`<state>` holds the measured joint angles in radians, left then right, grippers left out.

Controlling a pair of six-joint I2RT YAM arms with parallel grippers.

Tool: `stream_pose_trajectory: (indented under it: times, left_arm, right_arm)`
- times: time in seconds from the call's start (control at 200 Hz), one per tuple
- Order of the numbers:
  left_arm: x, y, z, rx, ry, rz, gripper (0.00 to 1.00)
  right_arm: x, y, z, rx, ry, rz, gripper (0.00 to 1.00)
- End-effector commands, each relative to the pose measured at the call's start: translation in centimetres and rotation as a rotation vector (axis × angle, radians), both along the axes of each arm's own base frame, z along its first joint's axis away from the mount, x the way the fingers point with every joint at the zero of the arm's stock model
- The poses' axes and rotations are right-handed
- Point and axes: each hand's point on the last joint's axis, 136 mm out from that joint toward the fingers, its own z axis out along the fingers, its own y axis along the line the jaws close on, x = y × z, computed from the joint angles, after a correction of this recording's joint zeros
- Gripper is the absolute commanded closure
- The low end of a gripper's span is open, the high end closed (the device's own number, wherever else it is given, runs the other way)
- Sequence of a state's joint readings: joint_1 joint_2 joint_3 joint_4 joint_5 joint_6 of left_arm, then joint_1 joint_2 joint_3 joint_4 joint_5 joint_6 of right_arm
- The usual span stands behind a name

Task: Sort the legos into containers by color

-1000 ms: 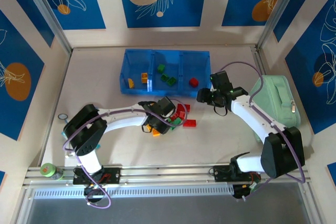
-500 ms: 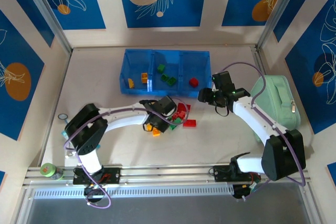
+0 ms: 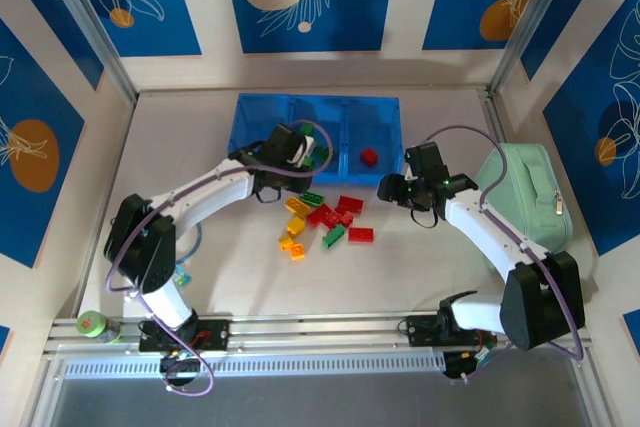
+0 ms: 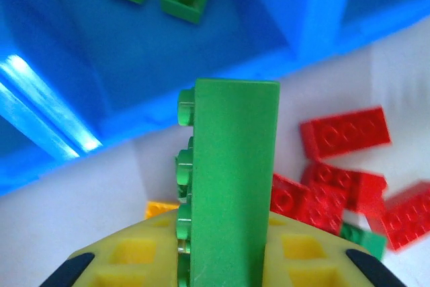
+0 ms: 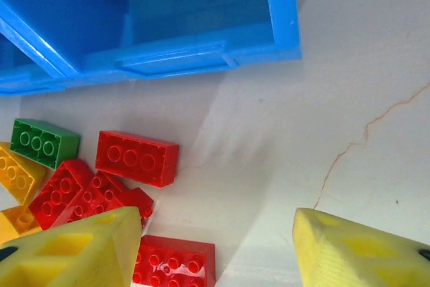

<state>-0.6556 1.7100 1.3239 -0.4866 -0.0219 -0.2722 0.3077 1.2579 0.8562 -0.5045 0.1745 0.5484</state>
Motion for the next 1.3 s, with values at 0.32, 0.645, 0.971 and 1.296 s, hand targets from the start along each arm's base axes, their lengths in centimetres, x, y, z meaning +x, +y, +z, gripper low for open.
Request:
stream_pose_trajectory:
  times: [0.32,0.645,0.971,1.296]
  left_arm:
    - [8.3,-1.6,-1.5,0.01,0.019,0.062,0.73]
    - [7.1,-1.5,1.0,-0.046,-0.036,0.04,0.34]
    - [2.5,1.4,3.9,-0.101,-0.109,0.041,0.33]
    - [-0.9,5.3,3.5,-0.078,-0.146,0.104,0.32]
  right_arm:
    - [-2.4,1.8,-0.1,0.037,0.015,0.052,0.38]
    - [-3.2,2.7,-0.3,0.005,0.021,0.099,0.37]
    - [-5.9,4.7,-3.3,-0.081,0.151,0.216,0.31]
    - [-7.2,6.6,-6.2,-0.148,0.268,0.23,0.28]
